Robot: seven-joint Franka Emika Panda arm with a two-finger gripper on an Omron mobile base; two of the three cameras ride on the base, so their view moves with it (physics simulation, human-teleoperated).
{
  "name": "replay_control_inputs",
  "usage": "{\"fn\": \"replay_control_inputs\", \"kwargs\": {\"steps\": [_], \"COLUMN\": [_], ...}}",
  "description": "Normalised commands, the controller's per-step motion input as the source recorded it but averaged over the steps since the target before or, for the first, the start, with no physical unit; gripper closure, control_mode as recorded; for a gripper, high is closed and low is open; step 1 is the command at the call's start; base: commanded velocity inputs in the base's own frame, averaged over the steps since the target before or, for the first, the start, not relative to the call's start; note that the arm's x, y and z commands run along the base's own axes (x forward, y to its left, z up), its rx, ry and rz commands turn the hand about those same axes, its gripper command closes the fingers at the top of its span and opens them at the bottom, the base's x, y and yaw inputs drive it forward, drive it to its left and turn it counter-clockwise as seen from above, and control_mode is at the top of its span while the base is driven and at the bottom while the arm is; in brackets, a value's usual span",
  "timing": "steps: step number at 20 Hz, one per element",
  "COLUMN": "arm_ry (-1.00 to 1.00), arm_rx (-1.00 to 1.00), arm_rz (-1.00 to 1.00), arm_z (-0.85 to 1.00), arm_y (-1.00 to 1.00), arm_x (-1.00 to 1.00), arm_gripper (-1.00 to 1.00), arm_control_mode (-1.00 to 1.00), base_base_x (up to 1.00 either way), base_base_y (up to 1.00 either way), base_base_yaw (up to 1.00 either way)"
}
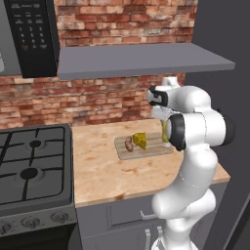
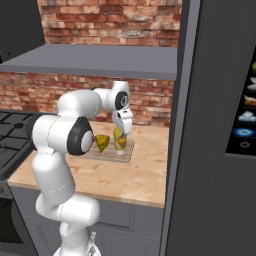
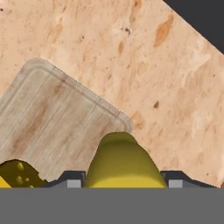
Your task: Retrieve the reheated potato from the microwave, then place the potato, cheese, and condiment on the cutting board.
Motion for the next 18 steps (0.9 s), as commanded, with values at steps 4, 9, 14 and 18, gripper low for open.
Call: {"fn": "replay_control_inputs", "kwargs": {"steps": [4,9,14,18], "arm_ry": [0.0,0.0,0.0,0.0], "arm_rx": [0.05,0.07,0.07,0.05], "arm_rz": [0.04,0.02,0.01,0.01], "arm_z": [-0.16,-0.19,-0.14,-0.16], "arm_y": [0.17,0.14,0.12,0.11], "arm_x": [0.24,0.25,0.29,0.24], "arm_gripper": [1.0,1.0,1.0,1.0], "arm_control_mode": [-1.0,-1.0,-1.0,-1.0], "base_base_x": [0.0,0.0,0.0,0.0], "base_base_y": [0.0,0.0,0.0,0.0], "base_base_yaw": [0.0,0.0,0.0,0.0]}}
